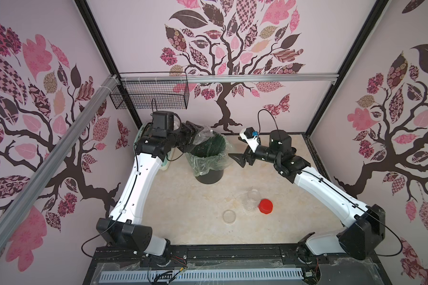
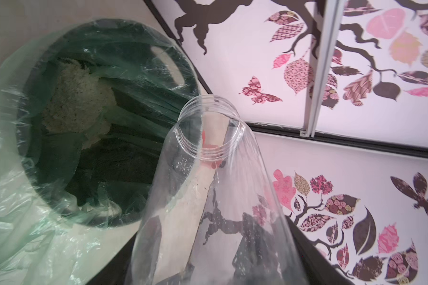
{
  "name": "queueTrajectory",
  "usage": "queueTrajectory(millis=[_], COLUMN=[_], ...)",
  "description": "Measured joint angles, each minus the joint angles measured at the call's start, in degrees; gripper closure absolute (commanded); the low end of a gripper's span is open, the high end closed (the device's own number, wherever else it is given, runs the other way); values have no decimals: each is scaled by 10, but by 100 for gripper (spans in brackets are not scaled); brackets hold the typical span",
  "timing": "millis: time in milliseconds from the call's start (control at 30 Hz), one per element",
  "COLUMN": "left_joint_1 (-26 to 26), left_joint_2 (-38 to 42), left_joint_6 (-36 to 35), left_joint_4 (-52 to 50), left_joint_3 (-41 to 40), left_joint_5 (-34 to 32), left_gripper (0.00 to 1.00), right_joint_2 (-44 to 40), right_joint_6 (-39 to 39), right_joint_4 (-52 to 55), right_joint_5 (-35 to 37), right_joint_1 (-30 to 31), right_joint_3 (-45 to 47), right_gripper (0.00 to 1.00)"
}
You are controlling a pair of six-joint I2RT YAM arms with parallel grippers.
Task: Empty expired oatmeal from jars
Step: Pour the expired oatmeal into the trash bin.
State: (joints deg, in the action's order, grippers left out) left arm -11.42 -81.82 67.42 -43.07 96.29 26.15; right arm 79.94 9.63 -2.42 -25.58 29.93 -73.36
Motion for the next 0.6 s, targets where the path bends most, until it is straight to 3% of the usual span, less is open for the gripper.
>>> queueTrajectory(millis=[133,400,600], left_joint_1=[3,4,4], left_joint_2=[72,142,181], left_joint_6=[-5,42,62], left_joint_4=[125,437,589], left_joint_3=[-111,-343,-431], left_joint_5=[9,62,89], left_gripper=[100,100,100], right_joint_2=[-17,-89,-120], right_joint_6=[-148,-457,-581], right_joint_4=[-44,-206,-274], right_joint_5=[32,-3,-51], right_joint_1=[0,0,2], right_joint_3=[14,181,204], right_gripper=[0,1,0])
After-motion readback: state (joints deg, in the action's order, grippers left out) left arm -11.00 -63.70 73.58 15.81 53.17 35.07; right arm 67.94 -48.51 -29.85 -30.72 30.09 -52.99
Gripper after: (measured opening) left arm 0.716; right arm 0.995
